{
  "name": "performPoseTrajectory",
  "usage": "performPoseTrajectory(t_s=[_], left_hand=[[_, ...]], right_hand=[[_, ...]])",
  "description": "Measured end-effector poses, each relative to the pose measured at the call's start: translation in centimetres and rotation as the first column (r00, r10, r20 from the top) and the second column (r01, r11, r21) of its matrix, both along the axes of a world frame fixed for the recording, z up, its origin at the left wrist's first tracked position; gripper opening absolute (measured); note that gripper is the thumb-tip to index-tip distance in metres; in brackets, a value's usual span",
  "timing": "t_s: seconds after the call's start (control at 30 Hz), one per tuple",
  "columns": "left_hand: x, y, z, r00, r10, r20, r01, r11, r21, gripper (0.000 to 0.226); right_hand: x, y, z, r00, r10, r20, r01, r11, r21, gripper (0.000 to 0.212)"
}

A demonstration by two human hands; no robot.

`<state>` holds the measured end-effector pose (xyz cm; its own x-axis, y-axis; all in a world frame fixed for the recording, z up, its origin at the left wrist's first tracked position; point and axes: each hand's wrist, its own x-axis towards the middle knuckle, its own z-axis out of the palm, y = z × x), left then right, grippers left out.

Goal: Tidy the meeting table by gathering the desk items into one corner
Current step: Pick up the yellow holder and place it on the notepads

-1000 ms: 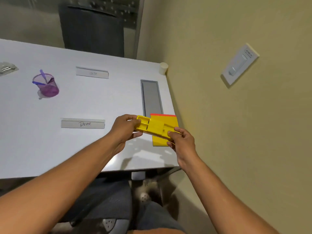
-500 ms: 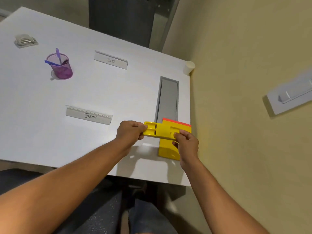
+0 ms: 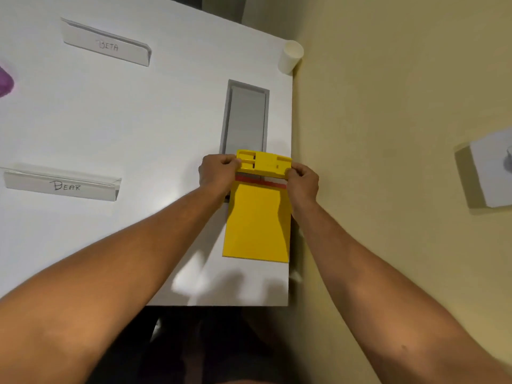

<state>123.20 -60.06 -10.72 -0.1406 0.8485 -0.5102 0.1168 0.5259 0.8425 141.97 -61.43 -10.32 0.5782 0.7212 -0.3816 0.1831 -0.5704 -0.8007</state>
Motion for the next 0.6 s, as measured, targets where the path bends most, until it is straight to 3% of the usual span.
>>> performPoseTrajectory(t_s=[0.2, 0.43, 0.6], left_hand=[[2.2, 3.2, -2.4, 0.972, -0.105, -0.212, 0.124, 0.989, 0.075, 0.031], [2.6, 4.4, -5.0, 0.943, -0.193, -0.269, 0.215, 0.975, 0.055, 0.033], [3.1, 4.6, -5.6, 0.942, -0.178, -0.283, 0.203, 0.977, 0.062, 0.03]], right_hand=[[2.0, 2.9, -3.3, 0.997, -0.034, -0.068, 0.027, 0.994, -0.11, 0.034], [2.2, 3.1, -4.9, 0.998, -0.007, -0.06, -0.002, 0.989, -0.146, 0.042], [2.1, 2.9, -4.8, 0.998, 0.052, 0.04, -0.046, 0.989, -0.142, 0.044]])
